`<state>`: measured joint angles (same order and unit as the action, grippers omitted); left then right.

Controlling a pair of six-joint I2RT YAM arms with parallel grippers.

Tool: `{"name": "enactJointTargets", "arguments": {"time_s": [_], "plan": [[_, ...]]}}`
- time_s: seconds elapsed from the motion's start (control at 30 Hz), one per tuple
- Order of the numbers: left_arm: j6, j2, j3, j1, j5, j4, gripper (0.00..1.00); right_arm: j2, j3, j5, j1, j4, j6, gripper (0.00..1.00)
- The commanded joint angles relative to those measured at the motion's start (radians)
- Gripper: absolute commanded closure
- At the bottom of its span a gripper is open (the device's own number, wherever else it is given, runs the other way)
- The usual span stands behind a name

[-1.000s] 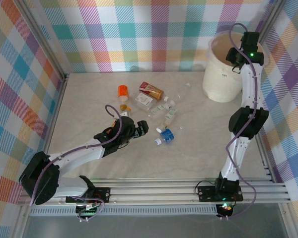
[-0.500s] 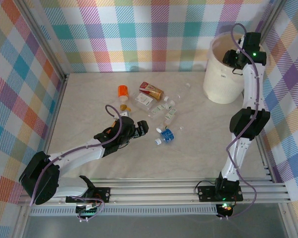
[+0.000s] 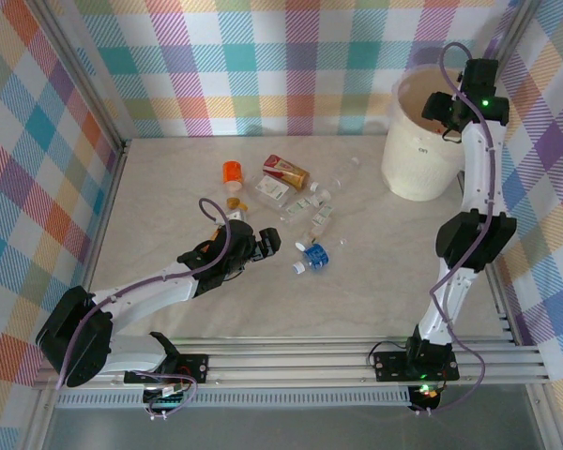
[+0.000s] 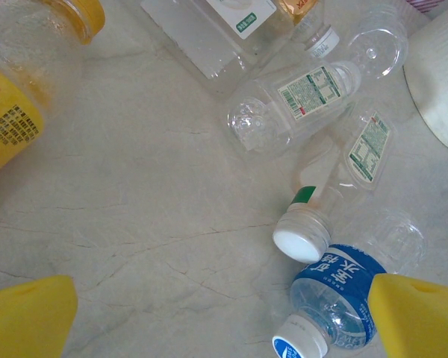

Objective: Put the plastic bottles in the bin

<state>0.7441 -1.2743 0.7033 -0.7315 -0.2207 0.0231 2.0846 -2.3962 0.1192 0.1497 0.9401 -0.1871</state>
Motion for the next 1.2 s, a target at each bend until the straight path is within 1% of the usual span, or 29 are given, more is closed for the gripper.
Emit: {"name": "enactJointTargets", "arguments": {"time_s": [0.0, 0.1, 0.13, 0.17, 0.2, 0.23, 0.43, 0.5, 0.63, 0.7, 0.93, 1.1, 1.17], "plan": [[-0.002, 0.013, -0.001, -0.005, 0.001, -0.011, 0.0, -0.101, 0.055, -0.017, 0.0, -0.034, -0.009, 0.2], [-0.007, 0.009, 0.004, -0.005, 0.004, -0.011, 0.0, -0.169, 0.121, -0.046, -0.004, -0.081, -0.012, 0.17], [-0.008, 0.009, 0.005, -0.006, 0.005, -0.012, 0.0, -0.188, 0.144, -0.043, -0.008, -0.096, -0.011, 0.15], [-0.007, 0.006, 0.006, -0.006, 0.006, -0.013, 0.0, -0.213, 0.171, -0.039, -0.014, -0.118, -0.006, 0.07], [-0.008, 0.004, 0.008, -0.005, 0.009, -0.017, 0.0, -0.234, 0.193, -0.036, -0.022, -0.135, -0.001, 0.03], [-0.007, 0.0, 0.01, -0.005, 0.014, -0.022, 0.0, -0.258, 0.22, -0.035, -0.029, -0.155, 0.004, 0.0], [-0.006, -0.013, 0.029, -0.006, 0.023, -0.017, 0.0, -0.421, 0.411, -0.078, -0.073, -0.287, -0.013, 0.0], [-0.009, -0.007, 0.034, -0.005, 0.014, -0.006, 0.0, -0.487, 0.501, -0.102, -0.091, -0.332, -0.046, 0.0], [-0.021, 0.019, 0.039, -0.006, -0.007, 0.017, 0.0, -0.65, 0.752, -0.095, -0.133, -0.474, -0.163, 0.0], [-0.031, 0.036, 0.05, -0.005, -0.033, 0.061, 0.0, -0.714, 0.857, -0.105, -0.155, -0.523, -0.213, 0.0], [-0.105, 0.105, 0.122, -0.001, -0.15, 0.31, 0.0, -0.864, 1.081, -0.157, -0.217, -0.585, -0.328, 0.0], [-0.142, 0.157, 0.174, 0.02, -0.27, 0.5, 0.0, -0.948, 1.27, -0.121, -0.268, -0.653, -0.49, 0.0], [-0.144, 0.177, 0.188, 0.038, -0.298, 0.555, 0.0, -0.959, 1.33, -0.12, -0.284, -0.672, -0.549, 0.0]]}}
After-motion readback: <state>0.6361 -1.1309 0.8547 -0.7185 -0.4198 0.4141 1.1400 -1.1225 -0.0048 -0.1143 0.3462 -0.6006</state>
